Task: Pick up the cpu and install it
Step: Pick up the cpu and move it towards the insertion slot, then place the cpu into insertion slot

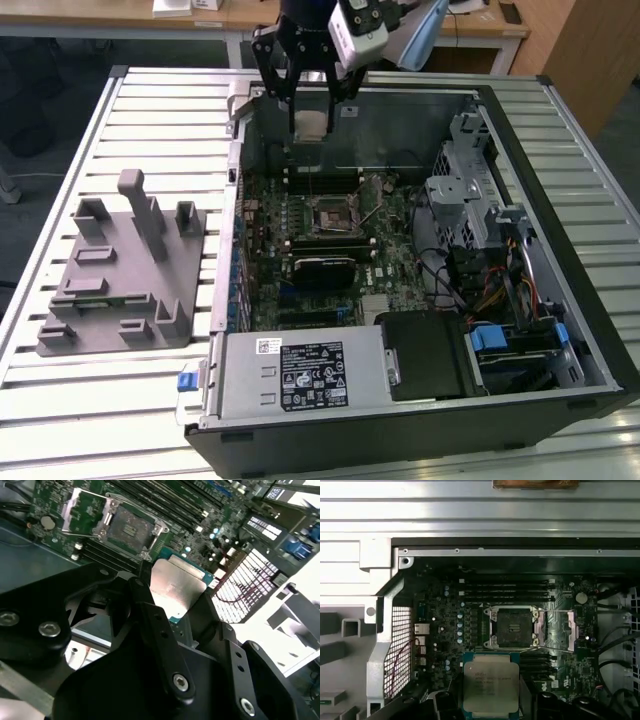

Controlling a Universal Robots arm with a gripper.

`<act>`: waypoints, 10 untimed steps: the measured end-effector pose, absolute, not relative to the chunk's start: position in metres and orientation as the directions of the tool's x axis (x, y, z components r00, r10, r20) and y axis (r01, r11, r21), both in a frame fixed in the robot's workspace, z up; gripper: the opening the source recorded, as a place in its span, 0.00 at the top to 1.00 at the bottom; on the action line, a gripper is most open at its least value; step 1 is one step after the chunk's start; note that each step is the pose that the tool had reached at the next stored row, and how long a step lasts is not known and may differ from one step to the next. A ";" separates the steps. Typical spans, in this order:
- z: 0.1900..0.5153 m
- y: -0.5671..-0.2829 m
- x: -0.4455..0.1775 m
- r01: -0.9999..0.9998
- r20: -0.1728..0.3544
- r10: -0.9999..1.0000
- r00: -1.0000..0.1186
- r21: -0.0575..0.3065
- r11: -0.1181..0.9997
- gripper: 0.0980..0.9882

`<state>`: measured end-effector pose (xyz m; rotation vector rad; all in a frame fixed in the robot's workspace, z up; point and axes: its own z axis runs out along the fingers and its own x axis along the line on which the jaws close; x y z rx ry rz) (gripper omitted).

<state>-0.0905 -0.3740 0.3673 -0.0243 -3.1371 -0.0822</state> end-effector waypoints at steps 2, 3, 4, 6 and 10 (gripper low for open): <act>0.367 -0.373 -0.085 0.016 0.004 0.016 -1.000 0.052 0.999 0.50; 0.367 -0.373 -0.083 0.016 0.004 0.016 -1.000 0.052 0.999 0.50; 0.367 -0.371 -0.071 0.016 0.004 0.016 -1.000 0.052 0.999 0.50; 0.366 -0.369 -0.062 0.016 0.004 0.015 -1.000 0.052 0.999 0.50; 0.366 -0.369 -0.058 0.017 0.004 0.017 -1.000 0.052 0.999 0.50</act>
